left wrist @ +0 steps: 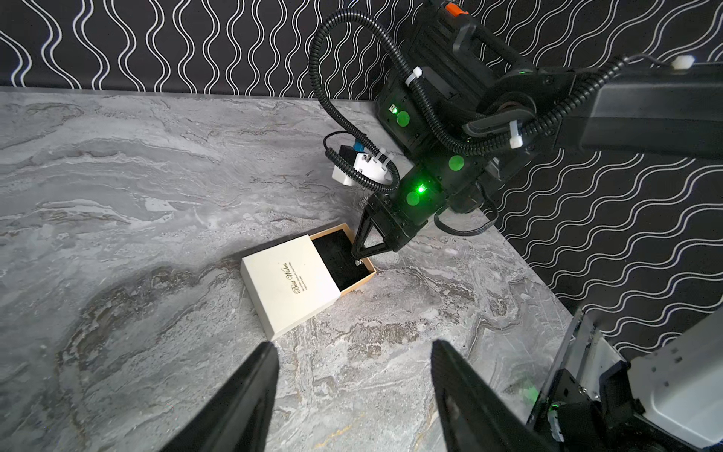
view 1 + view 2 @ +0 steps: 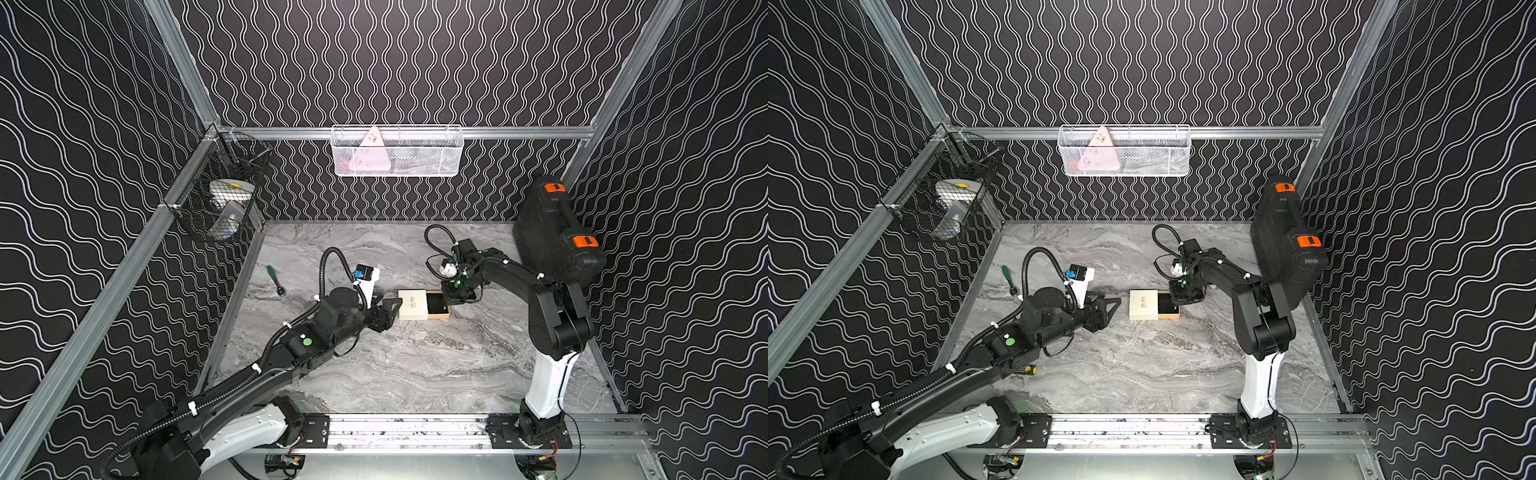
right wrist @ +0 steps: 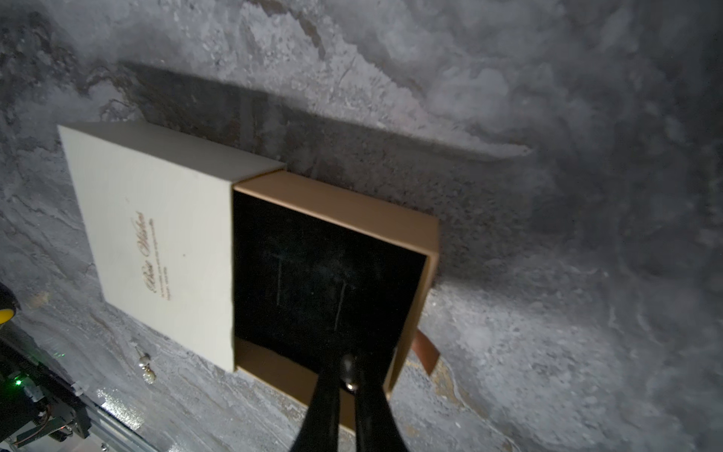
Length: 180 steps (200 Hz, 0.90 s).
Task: Place the earrings into the drawer-style jewelry box
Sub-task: Insert the earring into the inner lining.
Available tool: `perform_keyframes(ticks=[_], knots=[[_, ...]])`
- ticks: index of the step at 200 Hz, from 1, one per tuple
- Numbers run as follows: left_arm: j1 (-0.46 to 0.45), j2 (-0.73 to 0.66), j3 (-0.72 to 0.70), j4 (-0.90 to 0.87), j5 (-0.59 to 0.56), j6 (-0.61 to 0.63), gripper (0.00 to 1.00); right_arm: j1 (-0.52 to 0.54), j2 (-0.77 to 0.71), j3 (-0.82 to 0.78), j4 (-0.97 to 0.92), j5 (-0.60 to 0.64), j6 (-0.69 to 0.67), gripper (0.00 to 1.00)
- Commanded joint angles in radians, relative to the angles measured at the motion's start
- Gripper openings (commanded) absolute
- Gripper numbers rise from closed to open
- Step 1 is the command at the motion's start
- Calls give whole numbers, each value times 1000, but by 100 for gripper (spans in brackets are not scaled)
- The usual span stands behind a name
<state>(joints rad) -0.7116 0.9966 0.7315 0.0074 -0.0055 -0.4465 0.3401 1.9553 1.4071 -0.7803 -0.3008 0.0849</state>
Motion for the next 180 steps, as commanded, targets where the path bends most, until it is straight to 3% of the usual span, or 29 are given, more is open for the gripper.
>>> perform_keyframes(ticks=[1, 180], knots=[[1, 0, 10, 25, -23, 15, 67, -1, 6, 15, -12, -15, -7, 0], [1, -12, 5, 11, -36, 30, 68, -2, 53, 50, -16, -28, -9, 0]])
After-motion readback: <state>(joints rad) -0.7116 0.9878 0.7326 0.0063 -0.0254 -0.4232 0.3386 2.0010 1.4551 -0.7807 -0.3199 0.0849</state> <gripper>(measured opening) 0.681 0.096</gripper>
